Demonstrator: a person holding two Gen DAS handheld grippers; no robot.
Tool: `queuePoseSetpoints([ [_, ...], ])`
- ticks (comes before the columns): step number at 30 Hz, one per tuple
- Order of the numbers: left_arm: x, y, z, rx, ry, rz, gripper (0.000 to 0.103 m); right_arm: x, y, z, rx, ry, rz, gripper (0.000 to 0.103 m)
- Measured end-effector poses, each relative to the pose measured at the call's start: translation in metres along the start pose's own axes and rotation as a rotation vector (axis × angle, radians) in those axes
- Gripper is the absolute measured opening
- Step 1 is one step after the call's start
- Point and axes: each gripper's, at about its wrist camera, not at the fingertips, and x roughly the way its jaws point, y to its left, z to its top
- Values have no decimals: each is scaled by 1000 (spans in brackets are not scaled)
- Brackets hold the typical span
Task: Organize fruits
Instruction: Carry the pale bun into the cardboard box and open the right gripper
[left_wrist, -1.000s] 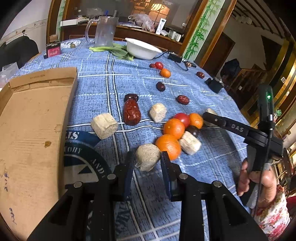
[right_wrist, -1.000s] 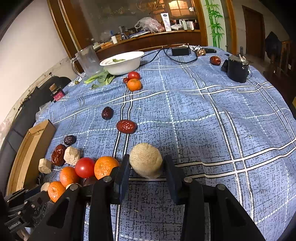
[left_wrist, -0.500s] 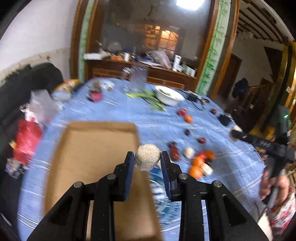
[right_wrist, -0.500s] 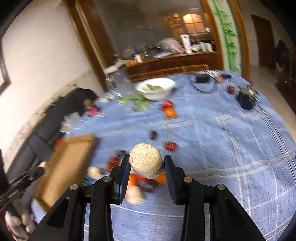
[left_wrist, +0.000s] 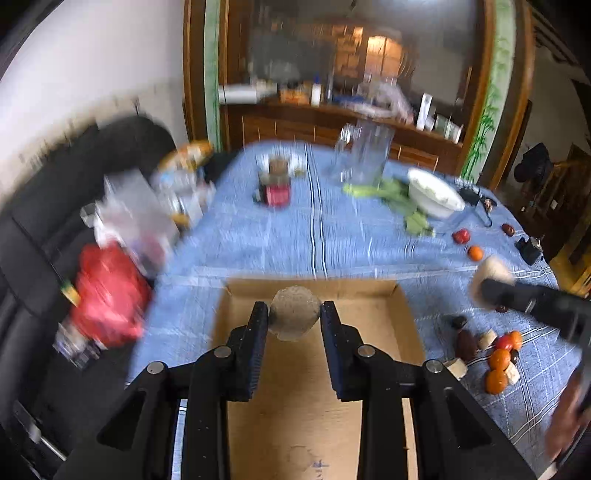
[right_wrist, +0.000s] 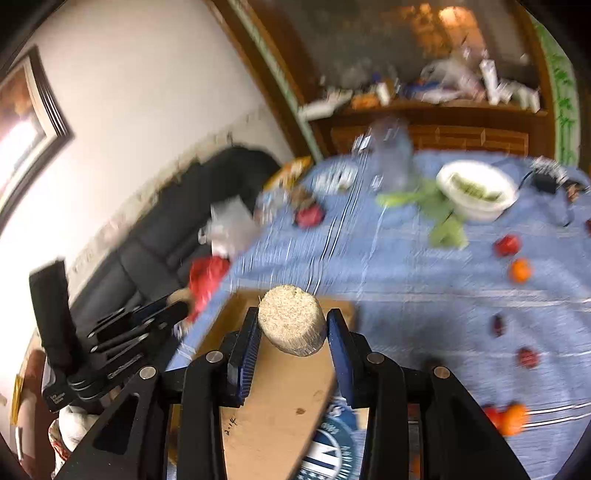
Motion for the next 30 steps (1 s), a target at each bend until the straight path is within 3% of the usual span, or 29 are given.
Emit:
queuePoseSetpoints([
  [6,64,24,-9,-95,130,-19,28,76,9,-19,-85,119,-54,40],
  [13,88,41,-14,-175,191,-43,29,123,8,-30,-122,192,-93,40],
  [18,88,44,-13,-201,178,-44,30,129,9,-32,-135,188,-112,40],
  [19,89,46,-13,-206,177,-46,37,130,8,-31,-134,186,-115,40],
  [21,87,48,-13,-225,168,-67,43,131,8,-31,-133,186,-121,47],
  [23,85,51,-13,-249,167,-82,44,129,9,-29,-135,169,-128,66],
  [30,40,48,-15,-290,101,-90,47,82,15,-25,-145,76,-112,67],
])
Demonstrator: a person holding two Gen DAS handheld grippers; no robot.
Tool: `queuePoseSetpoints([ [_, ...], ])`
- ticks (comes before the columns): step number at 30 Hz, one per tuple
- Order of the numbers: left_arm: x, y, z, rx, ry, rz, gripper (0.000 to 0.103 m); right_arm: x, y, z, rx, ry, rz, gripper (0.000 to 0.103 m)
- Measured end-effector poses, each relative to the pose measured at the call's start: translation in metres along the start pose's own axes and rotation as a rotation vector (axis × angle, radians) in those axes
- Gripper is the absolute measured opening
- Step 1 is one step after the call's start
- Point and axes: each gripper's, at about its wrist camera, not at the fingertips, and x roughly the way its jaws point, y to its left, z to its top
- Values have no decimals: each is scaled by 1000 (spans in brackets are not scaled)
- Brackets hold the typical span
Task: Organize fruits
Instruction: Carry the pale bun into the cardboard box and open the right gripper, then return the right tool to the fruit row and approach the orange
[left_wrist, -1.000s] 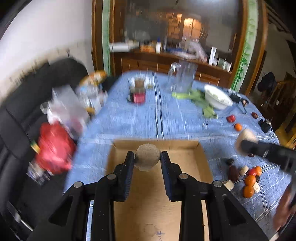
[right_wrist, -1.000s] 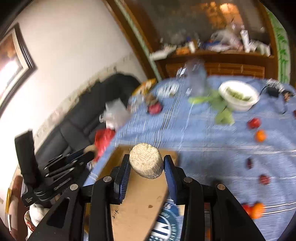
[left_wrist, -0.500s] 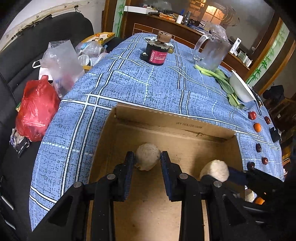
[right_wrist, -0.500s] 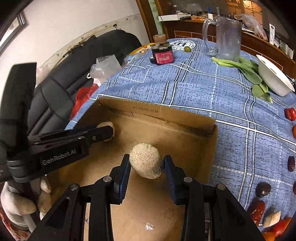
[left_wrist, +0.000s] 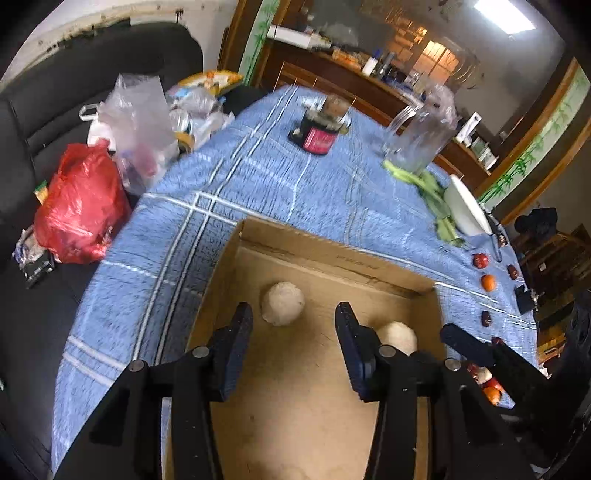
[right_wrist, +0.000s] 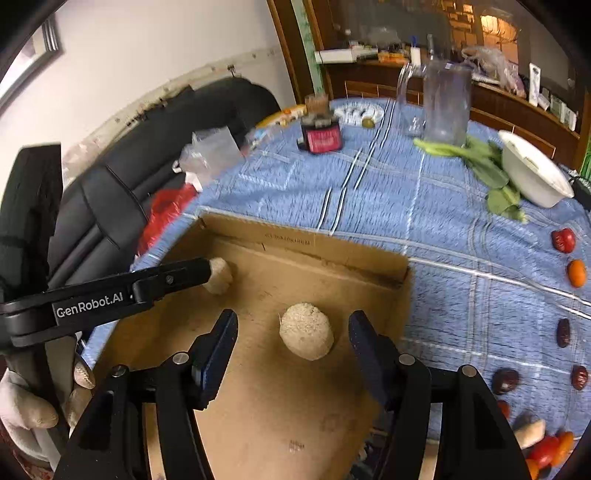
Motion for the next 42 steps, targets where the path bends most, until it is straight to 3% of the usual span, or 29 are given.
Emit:
queuePoseSetpoints([
  [4,-37,-23,-13,35,-67,-19,60,-38,-15,-6,26,-52,8,67],
  [8,-61,-62,-34,102,-85,-86,64,-82,-48,-22,90,-102,-14,67],
  [12,-62,-105,-59,191,-57,-141,67,-119,-92,-45,160,-136,-74,67],
  [18,-34,-159,-103,306,30,-165,68,-158,-164,-90,296,-139,-156,67],
  [24,-7,-188,-133,354,103,-181,67,-169,-204,-121,375,-134,-173,67],
  [34,10,-206,-158,401,103,-220,67,-152,-223,-133,402,-117,-157,67],
  [38,16,-215,-160,416,88,-265,60,-149,-231,-133,424,-120,-158,67],
  [42,28,-226,-164,461,79,-286,41,-146,-235,-130,422,-119,-169,67],
])
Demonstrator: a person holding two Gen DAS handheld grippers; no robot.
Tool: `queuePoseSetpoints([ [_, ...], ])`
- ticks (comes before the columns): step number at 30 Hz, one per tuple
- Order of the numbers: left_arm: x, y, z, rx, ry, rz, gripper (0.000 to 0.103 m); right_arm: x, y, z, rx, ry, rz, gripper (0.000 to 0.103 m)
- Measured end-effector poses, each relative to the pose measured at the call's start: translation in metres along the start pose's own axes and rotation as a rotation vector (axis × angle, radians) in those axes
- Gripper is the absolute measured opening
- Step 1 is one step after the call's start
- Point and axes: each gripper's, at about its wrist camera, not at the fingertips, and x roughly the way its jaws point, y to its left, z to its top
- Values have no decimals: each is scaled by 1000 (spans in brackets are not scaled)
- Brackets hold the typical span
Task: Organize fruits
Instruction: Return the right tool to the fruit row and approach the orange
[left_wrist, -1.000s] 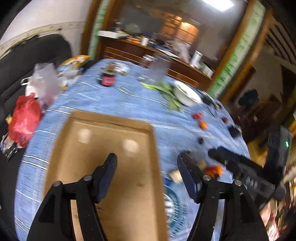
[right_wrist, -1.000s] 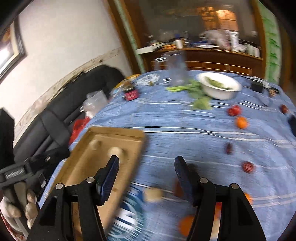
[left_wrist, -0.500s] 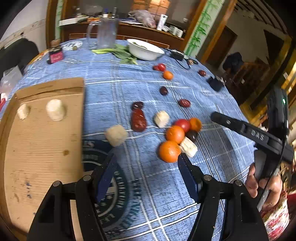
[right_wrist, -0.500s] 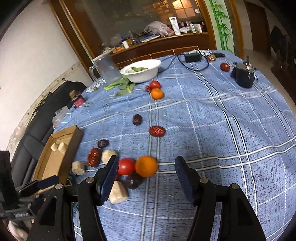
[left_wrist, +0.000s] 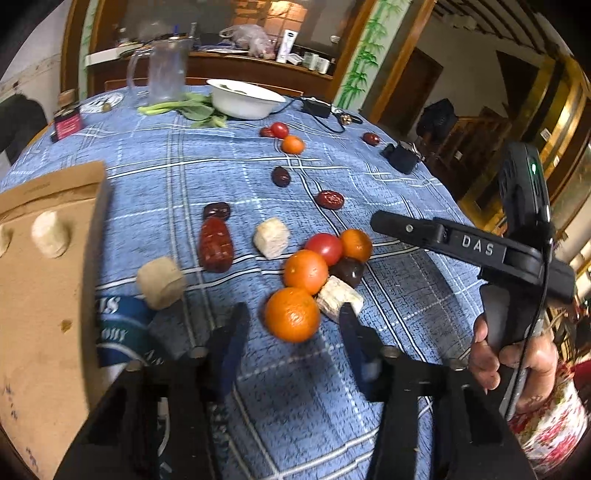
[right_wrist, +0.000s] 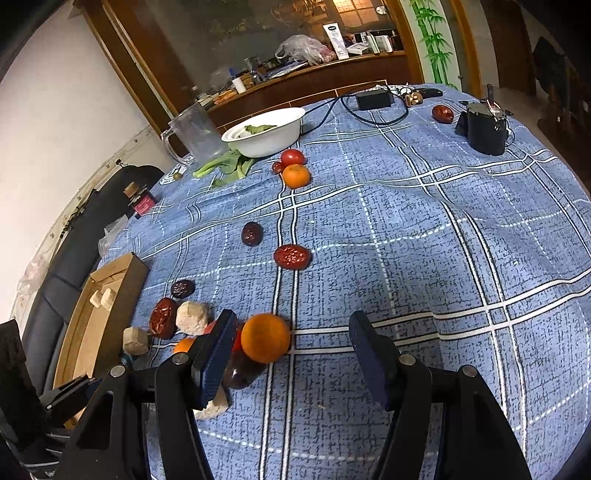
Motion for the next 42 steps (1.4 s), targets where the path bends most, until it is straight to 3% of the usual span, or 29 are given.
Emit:
queuePoseSetpoints([
  [7,10,-6,-2,70,-26,18,39,13,2,9,0,7,-13,67],
  [12,20,6,-1,29,-15,37,39,28,2,21,8,19,-25,67],
  [25,17,17,-4,-20,-26,3,33,65,12,43,-38,49,-144,67],
  [31,11,19,-4,-32,-53,-2,33,50,10,37,6,41,-78,67],
  [36,1,19,-3,-37,-103,-9,33,11,26,15,-64,17,18,67],
  [42,0,22,-2,-48,-106,1,33,-9,38,-4,-127,3,29,67],
])
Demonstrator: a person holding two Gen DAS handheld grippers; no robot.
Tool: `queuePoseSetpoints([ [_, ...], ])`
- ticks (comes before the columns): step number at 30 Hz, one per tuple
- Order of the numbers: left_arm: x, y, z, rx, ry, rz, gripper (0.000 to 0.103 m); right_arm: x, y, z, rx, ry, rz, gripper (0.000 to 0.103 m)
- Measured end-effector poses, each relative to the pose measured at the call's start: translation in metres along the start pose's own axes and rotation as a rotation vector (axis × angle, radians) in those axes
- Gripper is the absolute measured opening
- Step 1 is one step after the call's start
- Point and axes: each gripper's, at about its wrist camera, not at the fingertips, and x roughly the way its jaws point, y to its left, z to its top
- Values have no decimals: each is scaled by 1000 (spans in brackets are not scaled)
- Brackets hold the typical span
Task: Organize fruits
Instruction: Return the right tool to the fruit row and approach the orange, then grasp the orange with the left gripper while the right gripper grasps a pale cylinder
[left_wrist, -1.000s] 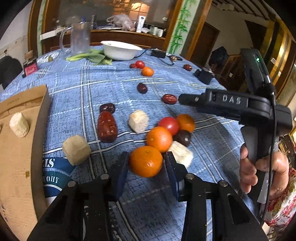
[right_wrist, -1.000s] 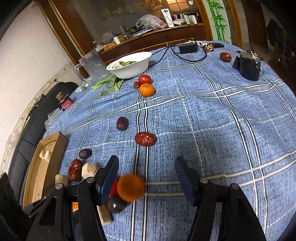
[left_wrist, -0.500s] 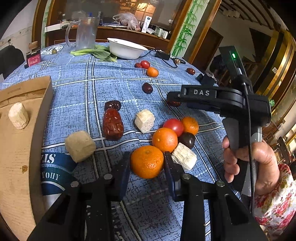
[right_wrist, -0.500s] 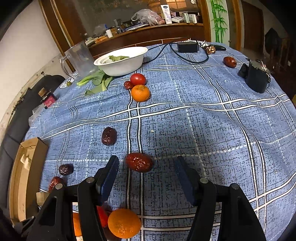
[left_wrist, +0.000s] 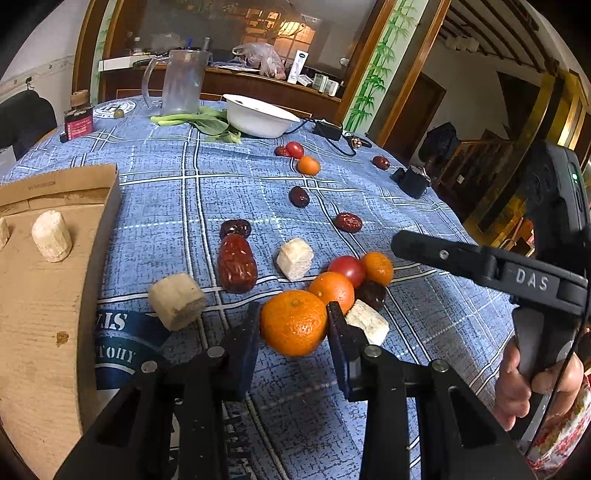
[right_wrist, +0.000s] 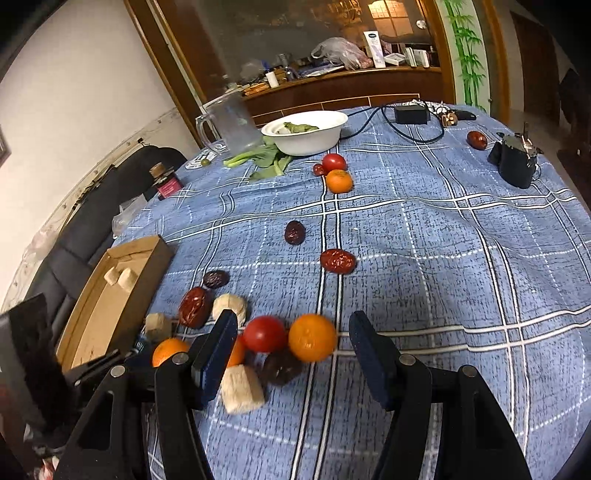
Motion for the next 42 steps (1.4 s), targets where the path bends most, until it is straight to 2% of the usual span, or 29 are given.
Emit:
queuePoseSetpoints([
  [13,-7,5,-1,-26,-32,-1,33,7,34,-40,-163,76,14,67],
  [16,-10,6,-1,-31,-41,-3,33,18,48,-48,-228,101,-15,64],
  [21,-17,7,-1,-42,-64,-10,33,32,57,-50,-262,108,-61,57],
  [23,-18,9,-2,-51,-68,-14,33,32,60,-51,-275,101,-87,38],
  [25,-19,10,-1,-56,-72,-15,33,31,58,-51,-268,101,-101,31],
  [40,-17,15,-1,-74,-61,-15,33,-4,60,-62,-230,53,-130,30],
  [42,-21,17,-4,-94,-55,-35,33,-11,63,-61,-235,41,-133,30],
])
